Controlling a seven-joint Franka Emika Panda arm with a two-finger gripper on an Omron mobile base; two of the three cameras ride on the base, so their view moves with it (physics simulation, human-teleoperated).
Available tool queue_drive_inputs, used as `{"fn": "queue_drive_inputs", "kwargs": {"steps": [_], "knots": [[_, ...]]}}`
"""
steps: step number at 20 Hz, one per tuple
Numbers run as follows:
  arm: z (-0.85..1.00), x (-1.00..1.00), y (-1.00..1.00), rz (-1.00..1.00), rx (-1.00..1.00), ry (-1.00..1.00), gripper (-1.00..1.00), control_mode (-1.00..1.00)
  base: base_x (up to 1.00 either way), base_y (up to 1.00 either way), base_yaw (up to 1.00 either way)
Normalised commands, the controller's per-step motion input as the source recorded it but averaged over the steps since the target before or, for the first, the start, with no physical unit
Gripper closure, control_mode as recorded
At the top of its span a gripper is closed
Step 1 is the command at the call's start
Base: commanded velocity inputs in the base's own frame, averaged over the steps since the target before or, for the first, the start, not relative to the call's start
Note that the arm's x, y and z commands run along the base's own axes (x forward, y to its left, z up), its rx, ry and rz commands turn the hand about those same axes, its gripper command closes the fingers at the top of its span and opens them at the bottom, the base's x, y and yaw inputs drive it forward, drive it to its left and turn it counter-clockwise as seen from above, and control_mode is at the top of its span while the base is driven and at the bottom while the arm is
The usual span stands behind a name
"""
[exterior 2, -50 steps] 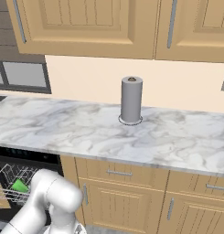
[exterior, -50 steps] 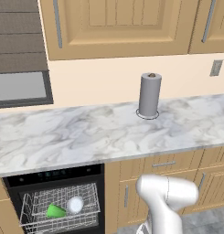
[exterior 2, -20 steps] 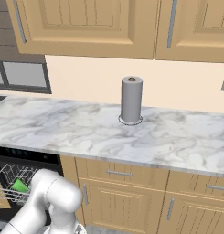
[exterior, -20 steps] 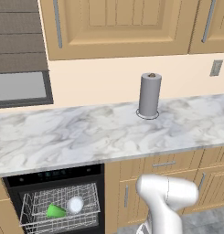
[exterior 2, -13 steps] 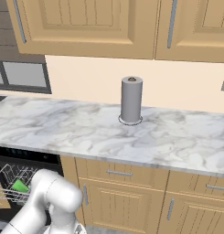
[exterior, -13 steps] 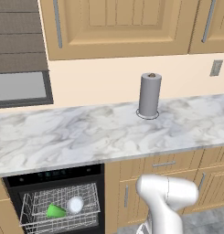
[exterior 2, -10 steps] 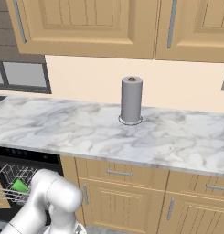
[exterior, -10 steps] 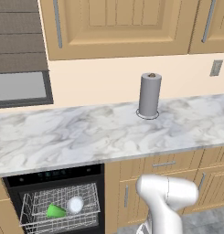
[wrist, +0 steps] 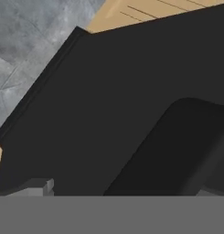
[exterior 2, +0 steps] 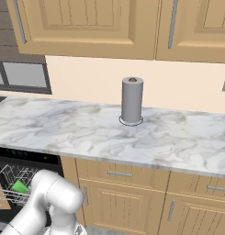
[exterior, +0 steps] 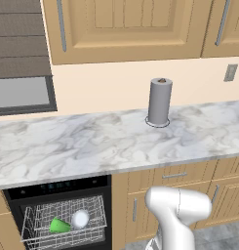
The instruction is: Pick up the cup and bowl from the counter, place them in the dishwasher, and close the dishwasher door.
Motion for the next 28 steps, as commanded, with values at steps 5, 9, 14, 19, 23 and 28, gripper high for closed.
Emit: {"fn": "queue_drive_inputs", "kwargs": {"steps": [5, 9, 14, 19, 23, 28], "knots": [[-0.11, 0.43, 0.00, 0.00, -0.33, -0.24, -1.00, -1.00, 0.00, 0.00, 0.00], [0.00, 0.54, 0.00, 0.00, -0.33, -0.26, -1.00, -1.00, 0.00, 0.00, 0.00], [-0.03, 0.60, 0.00, 0.00, -0.33, -0.25, -1.00, -1.00, 0.00, 0.00, 0.00], [-0.09, 0.55, 0.00, 0.00, -0.33, -0.25, -1.00, -1.00, 0.00, 0.00, 0.00], [-0.08, 0.56, 0.00, 0.00, -0.34, -0.25, -1.00, -1.00, 0.00, 0.00, 0.00], [-0.07, 0.52, 0.00, 0.00, -0.36, -0.26, -1.00, -1.00, 0.00, 0.00, 0.00]]}}
